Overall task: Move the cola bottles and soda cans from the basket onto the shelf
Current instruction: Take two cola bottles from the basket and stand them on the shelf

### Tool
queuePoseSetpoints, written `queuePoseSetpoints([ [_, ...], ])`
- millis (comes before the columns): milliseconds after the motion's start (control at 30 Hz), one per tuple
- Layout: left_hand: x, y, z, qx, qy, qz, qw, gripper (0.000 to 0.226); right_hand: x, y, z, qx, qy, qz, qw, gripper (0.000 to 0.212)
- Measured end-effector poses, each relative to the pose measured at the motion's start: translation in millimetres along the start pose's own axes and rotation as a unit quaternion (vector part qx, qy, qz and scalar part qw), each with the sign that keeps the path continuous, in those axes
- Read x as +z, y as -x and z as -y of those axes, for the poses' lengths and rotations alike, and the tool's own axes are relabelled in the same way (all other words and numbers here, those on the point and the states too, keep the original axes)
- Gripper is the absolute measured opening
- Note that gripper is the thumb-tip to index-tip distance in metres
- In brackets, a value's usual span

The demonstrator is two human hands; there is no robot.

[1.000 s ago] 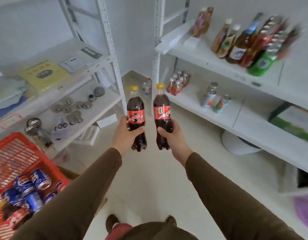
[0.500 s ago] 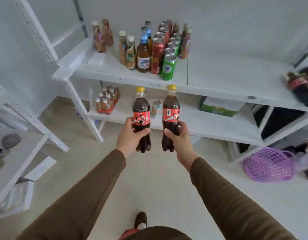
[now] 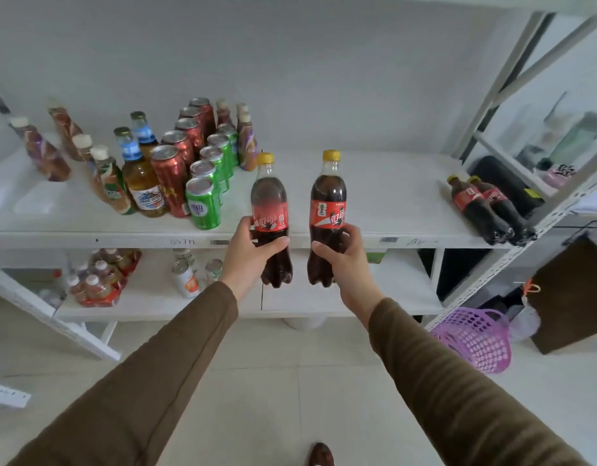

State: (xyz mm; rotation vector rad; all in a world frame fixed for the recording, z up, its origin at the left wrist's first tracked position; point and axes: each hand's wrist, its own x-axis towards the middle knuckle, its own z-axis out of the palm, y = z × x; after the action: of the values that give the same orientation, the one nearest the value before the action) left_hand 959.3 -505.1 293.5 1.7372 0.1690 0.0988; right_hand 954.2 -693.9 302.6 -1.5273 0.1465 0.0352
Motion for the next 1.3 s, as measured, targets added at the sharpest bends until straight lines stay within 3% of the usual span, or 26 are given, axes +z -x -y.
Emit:
queuePoseSetpoints([
  [267, 50.4, -94.4, -30.9, 0.031, -0.007, -0.025, 0.999, 0.057, -29.0, -112.8, 31.9, -0.034, 0.024, 0.017, 0.999, 0.052],
  [767, 63.5, -292.9, -31.5, 0.029, -0.009, -0.037, 0.999, 0.062, 15.3, -301.8, 61.0, -0.043, 0.105, 0.014, 0.993, 0.049],
  [1300, 74.5, -381.9, -32.8, 0.006, -0.046, -0.052, 0.998, 0.066, 39.3, -408.7, 44.6, -0.055, 0.134, 0.015, 0.989, 0.062],
])
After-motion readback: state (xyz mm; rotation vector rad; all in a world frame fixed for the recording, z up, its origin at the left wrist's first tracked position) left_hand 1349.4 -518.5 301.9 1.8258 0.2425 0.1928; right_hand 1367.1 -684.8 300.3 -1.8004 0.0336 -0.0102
